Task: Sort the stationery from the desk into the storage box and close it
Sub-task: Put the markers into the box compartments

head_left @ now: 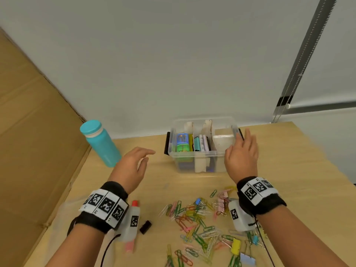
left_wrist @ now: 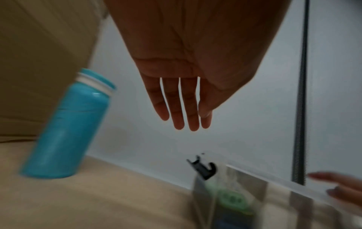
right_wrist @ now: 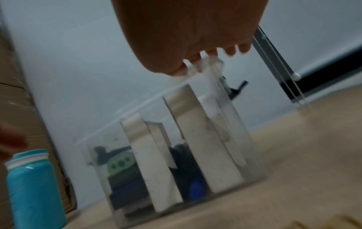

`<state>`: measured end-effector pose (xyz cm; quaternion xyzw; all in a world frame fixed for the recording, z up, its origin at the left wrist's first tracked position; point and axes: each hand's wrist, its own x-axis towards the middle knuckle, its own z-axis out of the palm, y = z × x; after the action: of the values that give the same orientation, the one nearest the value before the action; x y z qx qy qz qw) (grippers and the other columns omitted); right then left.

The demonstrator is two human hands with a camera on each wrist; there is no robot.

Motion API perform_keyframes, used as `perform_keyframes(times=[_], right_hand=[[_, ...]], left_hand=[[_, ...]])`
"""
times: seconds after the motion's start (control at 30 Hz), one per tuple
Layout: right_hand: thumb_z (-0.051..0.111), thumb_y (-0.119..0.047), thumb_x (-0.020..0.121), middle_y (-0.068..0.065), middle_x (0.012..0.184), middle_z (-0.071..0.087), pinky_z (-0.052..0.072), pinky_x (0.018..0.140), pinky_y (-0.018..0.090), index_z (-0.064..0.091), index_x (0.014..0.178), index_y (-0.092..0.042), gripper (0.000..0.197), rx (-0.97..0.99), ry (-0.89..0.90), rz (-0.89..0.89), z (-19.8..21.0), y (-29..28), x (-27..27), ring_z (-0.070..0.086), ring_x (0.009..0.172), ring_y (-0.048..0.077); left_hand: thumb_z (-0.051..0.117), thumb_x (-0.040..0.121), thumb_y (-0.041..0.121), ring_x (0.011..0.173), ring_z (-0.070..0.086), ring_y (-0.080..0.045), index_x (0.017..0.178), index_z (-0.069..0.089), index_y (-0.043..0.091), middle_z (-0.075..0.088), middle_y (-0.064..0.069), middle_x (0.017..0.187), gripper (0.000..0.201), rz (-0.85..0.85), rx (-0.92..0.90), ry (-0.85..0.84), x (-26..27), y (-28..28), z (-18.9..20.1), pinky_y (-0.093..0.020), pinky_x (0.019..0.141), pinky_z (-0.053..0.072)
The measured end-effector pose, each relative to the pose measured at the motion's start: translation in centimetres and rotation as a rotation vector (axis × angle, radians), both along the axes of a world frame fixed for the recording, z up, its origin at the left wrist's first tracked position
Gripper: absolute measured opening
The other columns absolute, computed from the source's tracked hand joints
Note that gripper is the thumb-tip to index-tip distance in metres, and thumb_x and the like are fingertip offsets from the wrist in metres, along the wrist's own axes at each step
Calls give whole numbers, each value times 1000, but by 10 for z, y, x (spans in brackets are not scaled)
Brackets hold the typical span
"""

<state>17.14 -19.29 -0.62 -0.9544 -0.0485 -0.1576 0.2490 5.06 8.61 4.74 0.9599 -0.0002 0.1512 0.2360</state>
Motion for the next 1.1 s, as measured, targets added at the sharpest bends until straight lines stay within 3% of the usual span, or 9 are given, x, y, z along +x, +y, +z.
perform_keyframes(times=[0.1,0.27,0.33,0.4,0.53,0.67,0.83,1.0,1.1], right_hand=[[44,-9,84,17,158,3,8,118,54,26,145,-9,64,-55,-145,86,21,21,-24,1,145,40],[52,-14,82,10,145,39,30,113,48,52,122,-15,40,-56,-321,525,33,74,-80,24,139,30],[55,-15,78,4,126,55,45,100,41,59,108,-18,30,-141,-341,772,22,96,-95,42,124,25],[53,-16,76,1,110,60,51,82,35,62,100,-18,26,-258,-335,1040,6,119,-105,54,105,22],[58,-11,79,4,104,61,51,69,37,62,102,-15,23,-501,-225,1359,-32,157,-119,56,95,25],[60,-13,84,6,111,63,51,67,34,65,107,-15,23,-629,-182,1442,-46,177,-125,58,100,27],[71,-33,74,-15,95,66,46,63,20,69,95,-38,22,-646,-280,1432,-49,182,-124,61,87,9],[68,-15,77,-4,98,65,47,78,30,59,102,-25,29,-402,-318,1431,-52,161,-115,57,89,20],[60,-17,85,-3,95,64,48,83,32,47,103,-23,23,-383,-351,1383,-57,143,-109,59,91,22]], left_hand=[[48,95,14,98,55,-7,116,63,23,61,8,114,27,157,-35,131,-38,28,-23,-23,88,42],[49,94,25,95,57,-15,122,58,22,59,0,119,29,404,48,419,-67,57,-61,-28,84,46],[49,94,31,106,57,-19,126,55,20,55,-1,124,34,473,42,531,-68,62,-70,-33,93,46],[49,93,38,108,57,-21,125,54,21,53,-1,126,37,501,50,629,-65,65,-80,-35,94,47],[47,91,42,95,60,-25,95,57,19,61,-9,110,25,482,122,709,-55,67,-92,-33,83,49],[51,91,34,97,62,-28,101,60,12,66,-10,103,26,493,140,754,-50,61,-94,-32,80,48],[50,92,33,97,61,-28,102,57,12,65,-10,105,25,490,123,794,-45,58,-90,-33,80,47],[51,90,27,85,64,-25,93,58,13,65,-8,93,16,453,-72,727,-45,54,-80,-37,81,54],[55,89,21,83,66,-24,95,56,18,63,-4,95,8,434,-193,650,-44,49,-75,-41,80,57]])
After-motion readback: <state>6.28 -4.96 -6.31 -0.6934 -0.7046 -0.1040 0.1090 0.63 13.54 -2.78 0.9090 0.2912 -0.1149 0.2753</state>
